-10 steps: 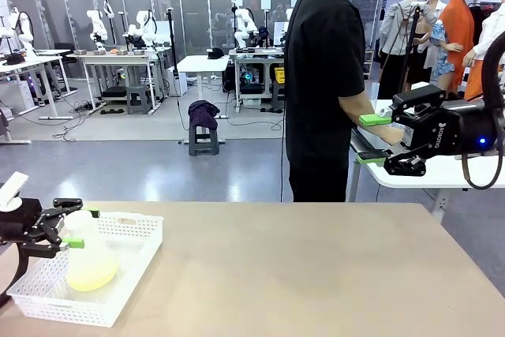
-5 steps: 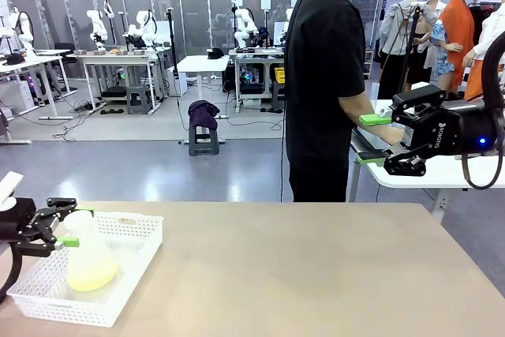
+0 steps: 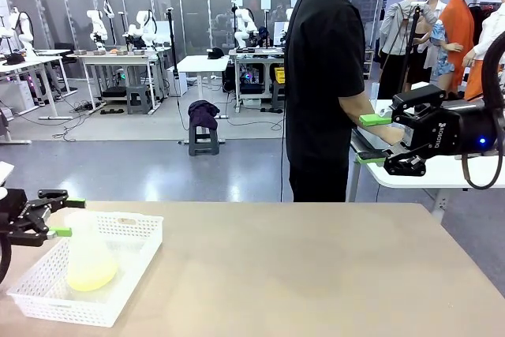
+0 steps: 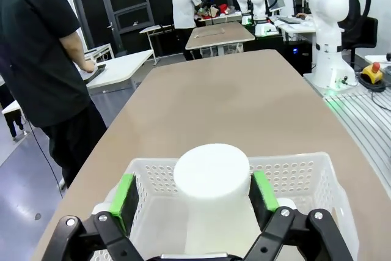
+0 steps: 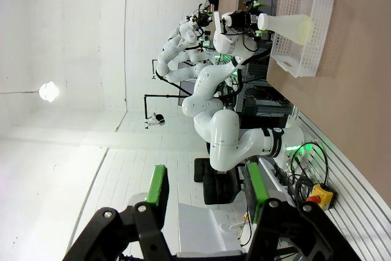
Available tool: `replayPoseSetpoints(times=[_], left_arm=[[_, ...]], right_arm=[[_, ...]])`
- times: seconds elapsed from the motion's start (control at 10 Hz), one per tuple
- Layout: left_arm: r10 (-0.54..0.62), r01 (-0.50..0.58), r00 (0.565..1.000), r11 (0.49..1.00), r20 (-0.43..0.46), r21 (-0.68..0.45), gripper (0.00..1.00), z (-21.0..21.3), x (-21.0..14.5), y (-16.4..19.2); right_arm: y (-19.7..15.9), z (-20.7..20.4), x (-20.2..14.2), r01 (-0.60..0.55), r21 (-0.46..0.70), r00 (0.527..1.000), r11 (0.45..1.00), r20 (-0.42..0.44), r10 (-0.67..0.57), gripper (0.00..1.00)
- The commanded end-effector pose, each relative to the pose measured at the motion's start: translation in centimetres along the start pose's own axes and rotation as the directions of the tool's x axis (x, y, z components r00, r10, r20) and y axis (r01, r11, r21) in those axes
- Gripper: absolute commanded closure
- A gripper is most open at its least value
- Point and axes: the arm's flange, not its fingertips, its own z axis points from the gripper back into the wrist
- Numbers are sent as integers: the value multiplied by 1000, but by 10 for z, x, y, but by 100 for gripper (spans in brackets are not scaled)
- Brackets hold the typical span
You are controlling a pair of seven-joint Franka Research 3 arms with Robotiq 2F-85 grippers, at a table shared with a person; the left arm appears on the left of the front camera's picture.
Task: Prepare the solutions needed for the experiment.
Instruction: When the human places the Big flask in the center of the table, pick up the Big flask and place it in the left Organizing basket.
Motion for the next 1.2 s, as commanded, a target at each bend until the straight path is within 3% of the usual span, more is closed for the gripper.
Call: replayPoseSetpoints(times=[0.0,0.3,0.5,0.7,0.9,1.0,1.1], left_arm=[[55,-57,997,998,-59,-23,7,23,17,-3],[67,-67,992,998,-109,-1,7,52,53,-22],[116,-118,990,993,-79,-27,7,46,91,-42],[162,-163,979,987,-119,1,7,33,121,-65],[287,-260,947,949,-144,180,7,21,136,-81],[369,-290,912,888,-178,357,7,16,137,-83],[397,-249,892,829,-215,501,7,12,140,-88]], right_arm=[[1,0,0,-4,4,1000,1000,-3,4,37],[1,0,0,-4,4,1000,1000,-3,4,37],[1,0,0,-4,4,1000,1000,-3,4,37],[1,0,0,-4,4,1000,1000,-3,4,37],[1,0,0,-4,4,1000,1000,-3,4,37],[1,0,0,-4,4,1000,1000,-3,4,37],[1,0,0,-4,4,1000,1000,-3,4,37]])
